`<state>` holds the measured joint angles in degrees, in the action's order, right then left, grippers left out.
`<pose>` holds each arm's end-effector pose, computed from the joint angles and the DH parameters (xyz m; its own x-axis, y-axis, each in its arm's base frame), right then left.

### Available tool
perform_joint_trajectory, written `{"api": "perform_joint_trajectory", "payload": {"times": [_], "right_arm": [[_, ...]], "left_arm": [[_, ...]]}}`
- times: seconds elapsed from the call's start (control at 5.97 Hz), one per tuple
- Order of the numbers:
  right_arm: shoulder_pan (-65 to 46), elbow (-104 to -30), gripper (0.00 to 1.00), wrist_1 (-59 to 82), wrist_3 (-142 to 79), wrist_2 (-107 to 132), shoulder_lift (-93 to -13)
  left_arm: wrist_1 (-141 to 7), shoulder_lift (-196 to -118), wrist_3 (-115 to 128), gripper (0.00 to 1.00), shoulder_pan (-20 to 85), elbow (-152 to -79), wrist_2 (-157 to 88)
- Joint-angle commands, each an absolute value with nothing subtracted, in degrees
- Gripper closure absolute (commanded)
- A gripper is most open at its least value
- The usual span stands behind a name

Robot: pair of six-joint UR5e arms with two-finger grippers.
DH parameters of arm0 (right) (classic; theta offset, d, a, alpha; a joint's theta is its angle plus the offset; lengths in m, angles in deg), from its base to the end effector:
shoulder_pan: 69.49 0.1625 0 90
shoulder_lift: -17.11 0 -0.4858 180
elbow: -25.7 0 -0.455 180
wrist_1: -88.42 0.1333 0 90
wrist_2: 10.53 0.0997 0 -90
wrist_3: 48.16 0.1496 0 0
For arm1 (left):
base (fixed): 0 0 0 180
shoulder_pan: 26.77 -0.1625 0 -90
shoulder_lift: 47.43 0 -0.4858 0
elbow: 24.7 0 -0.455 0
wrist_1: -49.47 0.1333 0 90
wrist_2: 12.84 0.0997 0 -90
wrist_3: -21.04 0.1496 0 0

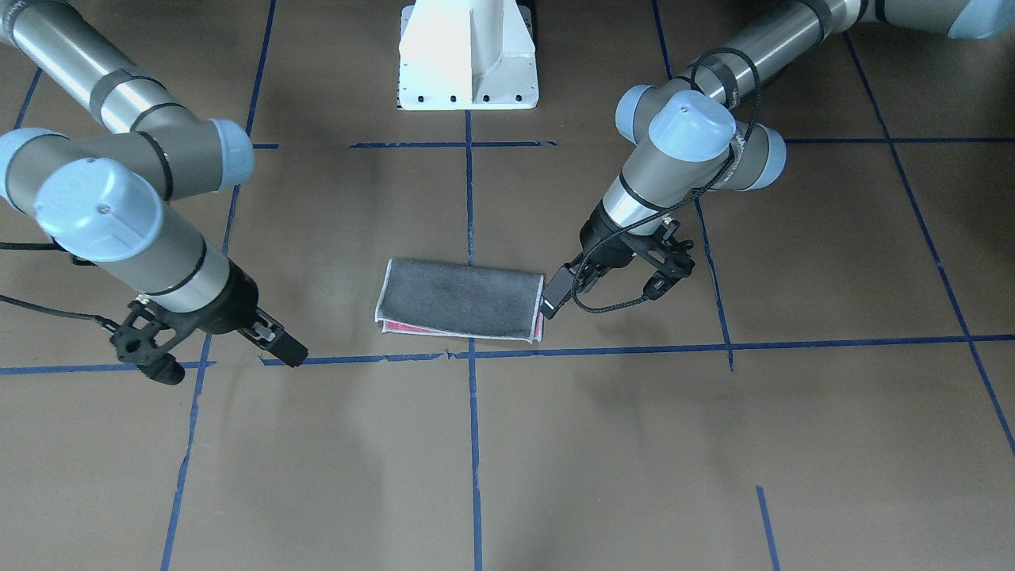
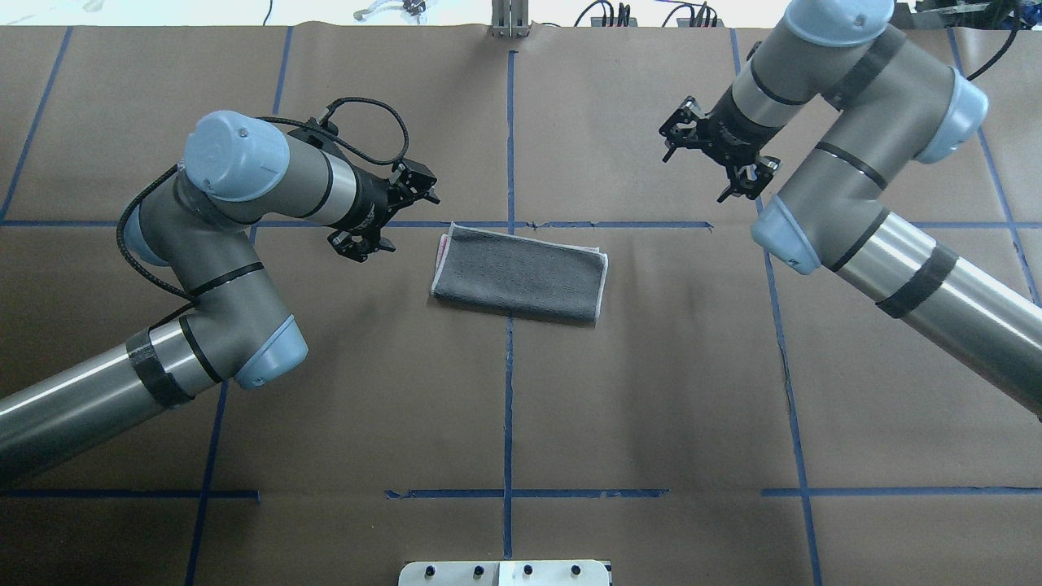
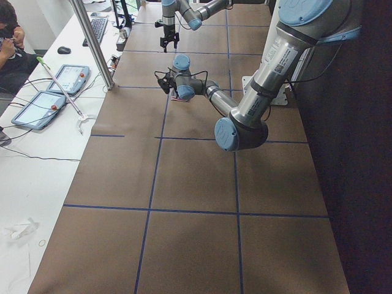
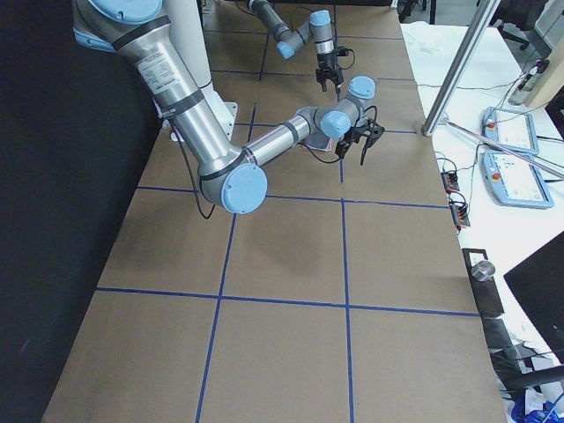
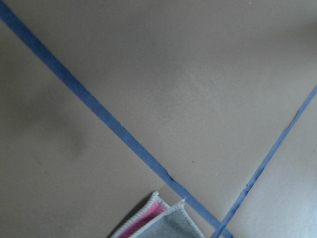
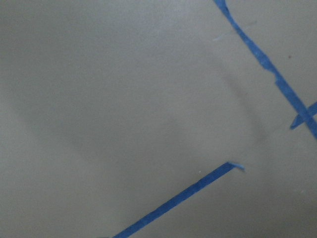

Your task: Fold towel twice with both arms

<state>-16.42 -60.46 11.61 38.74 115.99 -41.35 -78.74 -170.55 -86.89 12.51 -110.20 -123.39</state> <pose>-0.4519 -0.6749 0.3907 0.4756 0.5605 0.6780 -0.3832 0.8258 -0.4138 0.5935 -0.5898 0.3149 0.1842 -0.5230 -0.8322 0.4201 0.8073 -0.4144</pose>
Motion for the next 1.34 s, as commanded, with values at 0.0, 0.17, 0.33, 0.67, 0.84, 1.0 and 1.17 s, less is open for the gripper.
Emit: {"api": "perform_joint_trajectory", "payload": {"times": [0.0, 0.17, 0.33, 0.67, 0.84, 1.0, 1.17], "right_arm": [[-14.6, -64.6, 0.0, 11.5, 25.8, 115.9, -47.5], [-14.6, -64.7, 0.0, 11.6, 25.2, 115.4, -48.5], [-14.8, -64.7, 0.0, 11.7, 25.2, 115.0, -49.1], [-15.0, -64.7, 0.0, 11.7, 25.2, 115.0, -49.2], [-15.1, -64.6, 0.0, 11.7, 25.2, 115.0, -49.2], [-15.1, -64.5, 0.0, 11.7, 25.2, 115.0, -49.2], [-15.1, -64.2, 0.0, 11.7, 25.1, 115.0, -49.3]], "left_arm": [[-78.5, -170.0, -75.6, 0.0, 11.0, -110.1, -123.2], [-78.2, -170.2, -70.5, 0.0, 8.5, -109.3, -122.9], [-78.4, -170.9, -70.0, 0.0, 7.7, -107.1, -122.9], [-78.3, -173.1, -69.9, 0.03, 7.0, -105.4, -123.1], [-78.4, -173.3, -69.9, 0.07, 6.8, -105.4, -123.1], [-78.3, -173.1, -69.9, 0.12, 6.7, -105.4, -123.1], [-78.2, -172.9, -69.9, 0.18, 6.6, -105.4, -123.2]]}}
